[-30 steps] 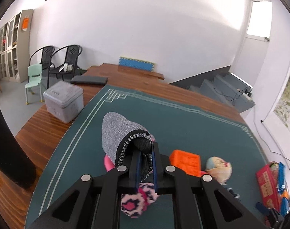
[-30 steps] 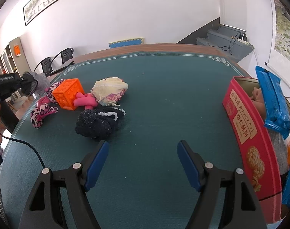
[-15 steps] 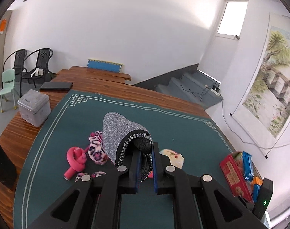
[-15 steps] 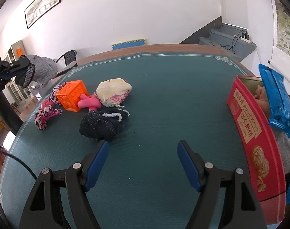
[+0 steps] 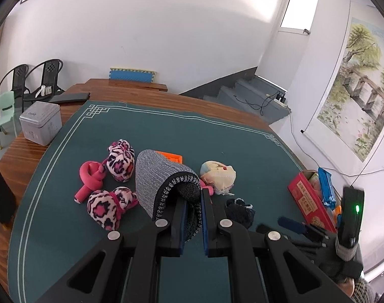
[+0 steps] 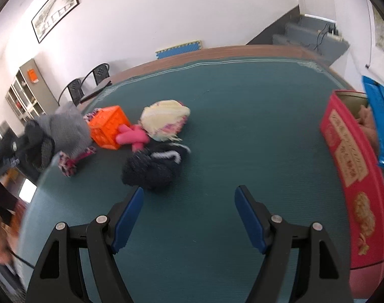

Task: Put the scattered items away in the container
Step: 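Grasp the black fuzzy hat with the right tool while the left tool holds the beanie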

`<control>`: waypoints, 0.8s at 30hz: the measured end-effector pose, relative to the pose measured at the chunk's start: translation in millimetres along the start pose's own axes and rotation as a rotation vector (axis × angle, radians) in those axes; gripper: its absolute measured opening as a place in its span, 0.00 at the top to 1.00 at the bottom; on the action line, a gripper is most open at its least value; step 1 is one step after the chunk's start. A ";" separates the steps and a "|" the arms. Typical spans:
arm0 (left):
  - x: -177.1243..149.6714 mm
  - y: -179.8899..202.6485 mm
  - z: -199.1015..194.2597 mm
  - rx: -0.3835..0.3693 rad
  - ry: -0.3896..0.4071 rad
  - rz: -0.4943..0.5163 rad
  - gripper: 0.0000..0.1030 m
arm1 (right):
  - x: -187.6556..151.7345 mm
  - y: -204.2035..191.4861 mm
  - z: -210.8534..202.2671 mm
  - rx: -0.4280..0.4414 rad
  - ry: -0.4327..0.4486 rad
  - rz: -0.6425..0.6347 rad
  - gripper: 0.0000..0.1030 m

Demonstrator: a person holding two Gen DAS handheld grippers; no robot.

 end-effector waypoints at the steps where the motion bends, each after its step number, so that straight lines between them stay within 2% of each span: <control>1: -1.2 0.3 0.1 -0.003 -0.002 0.000 0.90 | 4.8 -3.4 2.0 0.005 -0.001 -0.001 0.25; 5: -6.2 -0.3 2.3 -0.010 -0.015 -0.005 0.90 | 21.6 -20.2 19.8 -0.006 -0.015 -0.030 0.25; 14: -10.5 -0.4 6.4 -0.024 -0.030 -0.005 0.90 | 18.6 -45.4 53.7 0.017 -0.044 -0.063 0.26; 18: -10.1 1.2 7.5 -0.025 -0.031 0.000 0.90 | 15.1 -60.9 62.9 0.038 -0.055 -0.109 0.51; 20: -9.8 2.5 6.4 -0.024 -0.026 0.004 0.90 | 13.2 -70.9 60.4 0.003 -0.040 -0.175 0.54; 24: -11.4 7.1 6.3 -0.024 -0.022 0.020 0.90 | 12.4 -74.2 49.4 0.011 -0.014 -0.187 0.56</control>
Point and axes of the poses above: each gripper's, at about its wrist camera, not at the fingertips, and z roughly the way its jaws point, y to its right, x to its top, the point moved 7 cm from there along z, roughly the way its jaws point, and after that the axes turned 5 degrees about -z, right-handed, at the moved point
